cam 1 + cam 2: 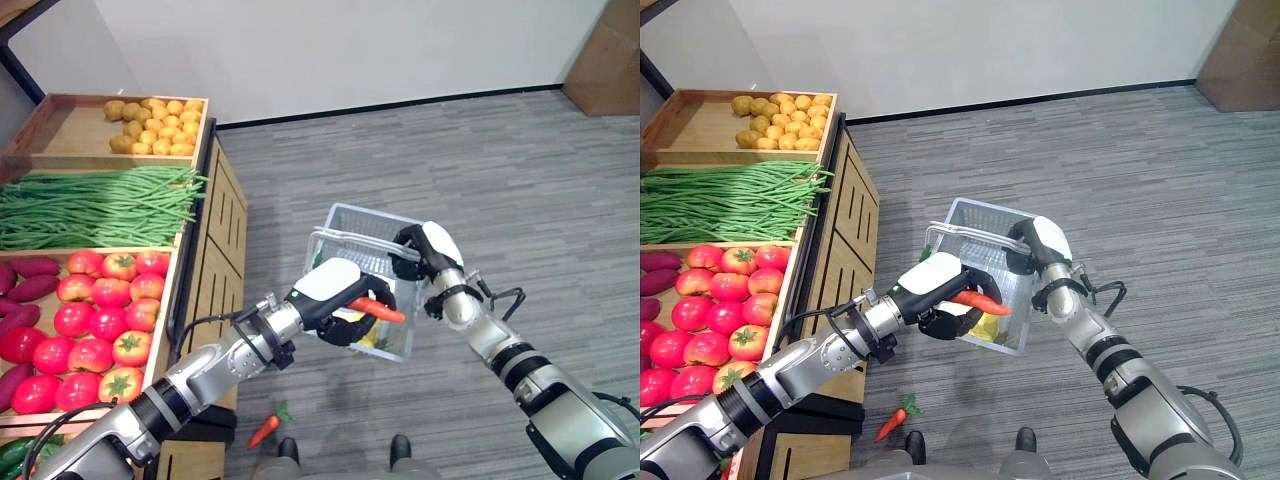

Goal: Get the vegetables into the basket

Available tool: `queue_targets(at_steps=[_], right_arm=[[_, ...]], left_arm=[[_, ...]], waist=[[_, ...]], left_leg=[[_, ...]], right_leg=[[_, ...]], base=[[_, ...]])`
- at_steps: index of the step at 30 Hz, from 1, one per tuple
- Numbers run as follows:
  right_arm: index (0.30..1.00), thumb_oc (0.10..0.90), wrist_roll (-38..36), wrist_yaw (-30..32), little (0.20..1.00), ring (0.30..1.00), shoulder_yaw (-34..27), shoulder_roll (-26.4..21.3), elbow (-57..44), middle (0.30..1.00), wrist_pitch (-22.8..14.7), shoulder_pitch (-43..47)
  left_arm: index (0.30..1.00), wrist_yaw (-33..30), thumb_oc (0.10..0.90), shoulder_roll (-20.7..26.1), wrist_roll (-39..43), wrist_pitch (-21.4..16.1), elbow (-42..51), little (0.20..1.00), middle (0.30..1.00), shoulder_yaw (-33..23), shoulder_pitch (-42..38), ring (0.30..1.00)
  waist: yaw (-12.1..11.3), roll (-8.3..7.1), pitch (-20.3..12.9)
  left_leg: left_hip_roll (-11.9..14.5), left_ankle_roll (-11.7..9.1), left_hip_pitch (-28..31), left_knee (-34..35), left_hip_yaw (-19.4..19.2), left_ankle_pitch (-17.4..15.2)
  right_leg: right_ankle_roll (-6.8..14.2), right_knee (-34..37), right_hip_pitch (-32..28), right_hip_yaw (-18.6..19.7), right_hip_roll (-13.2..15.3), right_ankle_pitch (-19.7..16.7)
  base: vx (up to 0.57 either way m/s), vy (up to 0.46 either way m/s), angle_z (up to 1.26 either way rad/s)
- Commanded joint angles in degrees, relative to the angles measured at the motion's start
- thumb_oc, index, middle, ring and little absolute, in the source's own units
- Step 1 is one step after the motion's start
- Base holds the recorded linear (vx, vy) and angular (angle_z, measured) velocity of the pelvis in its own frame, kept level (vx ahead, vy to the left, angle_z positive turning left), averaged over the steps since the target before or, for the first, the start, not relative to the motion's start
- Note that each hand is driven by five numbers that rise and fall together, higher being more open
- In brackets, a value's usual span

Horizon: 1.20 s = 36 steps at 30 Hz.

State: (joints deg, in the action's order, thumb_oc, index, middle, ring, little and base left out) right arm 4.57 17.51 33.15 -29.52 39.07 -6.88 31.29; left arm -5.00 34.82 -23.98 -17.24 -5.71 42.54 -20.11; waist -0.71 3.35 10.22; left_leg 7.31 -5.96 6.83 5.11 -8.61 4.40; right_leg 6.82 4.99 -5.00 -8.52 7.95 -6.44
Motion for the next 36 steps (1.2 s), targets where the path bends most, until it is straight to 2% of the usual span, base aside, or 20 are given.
queue_targets(at_steps=[1,5,15,16,17,18,19,20,21,29,36], right_arm=[[0.3,0.4,-5.8,2.9,0.3,0.3,-2.1,2.4,-8.9,0.3,-7.3,12.2],[0.3,0.4,-6.5,1.2,0.3,0.3,-1.5,3.0,-12.5,0.3,-7.7,10.7],[0.3,0.4,-6.7,-2.5,0.3,0.3,0.8,4.3,-18.6,0.3,-8.4,7.9],[0.3,0.4,-6.8,-2.7,0.3,0.3,1.0,4.2,-19.2,0.3,-8.5,7.9],[0.3,0.4,-6.8,-2.9,0.3,0.3,1.3,4.1,-19.8,0.3,-8.6,7.8],[0.3,0.4,-6.5,-3.1,0.3,0.3,1.6,4.1,-19.5,0.3,-8.7,7.8],[0.3,0.4,-6.3,-3.1,0.3,0.3,1.8,4.1,-19.5,0.3,-8.7,7.8],[0.3,0.4,-6.1,-2.9,0.3,0.3,1.8,4.2,-19.4,0.3,-8.7,7.7],[0.3,0.4,-6.2,-2.9,0.3,0.3,1.7,4.4,-19.1,0.3,-8.7,7.4],[0.3,0.4,-4.7,-2.1,0.3,0.3,0.9,4.9,-17.4,0.3,-8.2,6.0],[0.3,0.4,-1.5,-0.2,0.3,0.3,-0.4,5.2,-12.8,0.3,-6.7,4.5]], left_arm=[[0.3,-4.8,0.4,-1.9,-1.9,-1.1,-2.6,0.3,0.3,-1.7,-7.4,0.3],[0.3,-7.4,0.4,-4.2,-6.5,0.5,-9.3,0.3,0.3,-2.3,-7.8,0.3],[0.3,-10.5,0.4,-7.3,-12.0,3.7,-19.7,0.3,0.3,-4.6,-6.7,0.3],[0.319,-11.0,0.414,-7.3,-12.6,4.2,-20.8,0.319,0.319,-4.9,-6.6,0.319],[0.533,-11.9,0.567,-7.6,-13.8,4.8,-22.5,0.533,0.533,-5.0,-6.8,0.533],[0.624,-12.3,0.631,-7.8,-14.4,5.3,-23.6,0.624,0.624,-5.1,-7.0,0.624],[0.624,-12.8,0.631,-8.1,-15.1,5.8,-24.7,0.624,0.624,-5.1,-7.0,0.624],[0.874,-13.4,0.81,-8.5,-15.8,6.3,-26.0,0.874,0.874,-5.4,-7.0,0.874],[1.0,-13.7,0.9,-8.8,-16.2,6.8,-26.9,1.0,1.0,-5.7,-6.9,1.0],[1.0,-16.3,0.9,-10.6,-17.8,9.0,-29.8,1.0,1.0,-7.7,-5.9,1.0],[1.0,-15.3,0.9,-10.3,-15.4,6.9,-23.7,1.0,1.0,-7.5,-4.7,1.0]], waist=[[-0.1,-3.35,-2.7],[0.3,-3.43,-3.0],[0.7,-3.5,-3.5],[0.8,-3.55,-3.5],[0.9,-3.57,-3.6],[0.9,-3.63,-3.7],[0.9,-3.67,-3.6],[0.9,-3.69,-3.6],[0.9,-3.68,-3.6],[0.6,-3.88,-3.8],[0.4,-3.88,-3.7]], left_leg=[[1.6,-1.2,1.0,-0.1,-2.2,-4.6],[1.7,-1.2,1.2,-0.1,-2.6,-4.7],[2.0,-1.3,1.6,-0.1,-3.2,-4.7],[2.0,-1.4,1.6,-0.1,-3.3,-4.7],[2.0,-1.4,1.7,-0.1,-3.4,-4.7],[2.0,-1.4,1.7,-0.1,-3.4,-4.7],[2.1,-1.4,1.6,-0.1,-3.4,-4.7],[2.1,-1.5,1.6,-0.1,-3.4,-4.7],[2.2,-1.5,1.7,-0.1,-3.4,-4.7],[2.4,-1.6,1.7,-0.1,-3.3,-4.6],[2.3,-1.5,1.9,-0.1,-2.9,-4.7]], right_leg=[[2.0,0.0,-4.4,-4.6,1.8,7.6],[2.0,0.0,-4.5,-4.4,1.7,7.7],[1.9,0.0,-4.6,-4.2,1.6,7.7],[1.9,0.0,-4.6,-4.1,1.6,7.7],[1.8,0.0,-4.7,-4.1,1.6,7.8],[1.8,0.0,-4.7,-4.1,1.5,7.8],[1.8,0.0,-4.7,-4.1,1.5,7.8],[1.8,0.0,-4.7,-4.2,1.5,7.9],[1.8,0.0,-4.8,-4.2,1.5,7.9],[1.6,0.0,-5.1,-4.6,1.2,8.2],[1.6,0.0,-5.5,-4.8,1.2,8.2]], base=[[0.0,0.0,-0.04],[0.0,0.0,-0.01],[0.0,-0.002,-0.02],[0.0,-0.005,-0.06],[0.01,-0.004,-0.04],[0.0,-0.007,-0.04],[0.0,-0.009,-0.04],[0.0,-0.009,-0.03],[0.0,0.0,0.0],[0.0,0.0,0.0],[0.0,0.0,0.0]])
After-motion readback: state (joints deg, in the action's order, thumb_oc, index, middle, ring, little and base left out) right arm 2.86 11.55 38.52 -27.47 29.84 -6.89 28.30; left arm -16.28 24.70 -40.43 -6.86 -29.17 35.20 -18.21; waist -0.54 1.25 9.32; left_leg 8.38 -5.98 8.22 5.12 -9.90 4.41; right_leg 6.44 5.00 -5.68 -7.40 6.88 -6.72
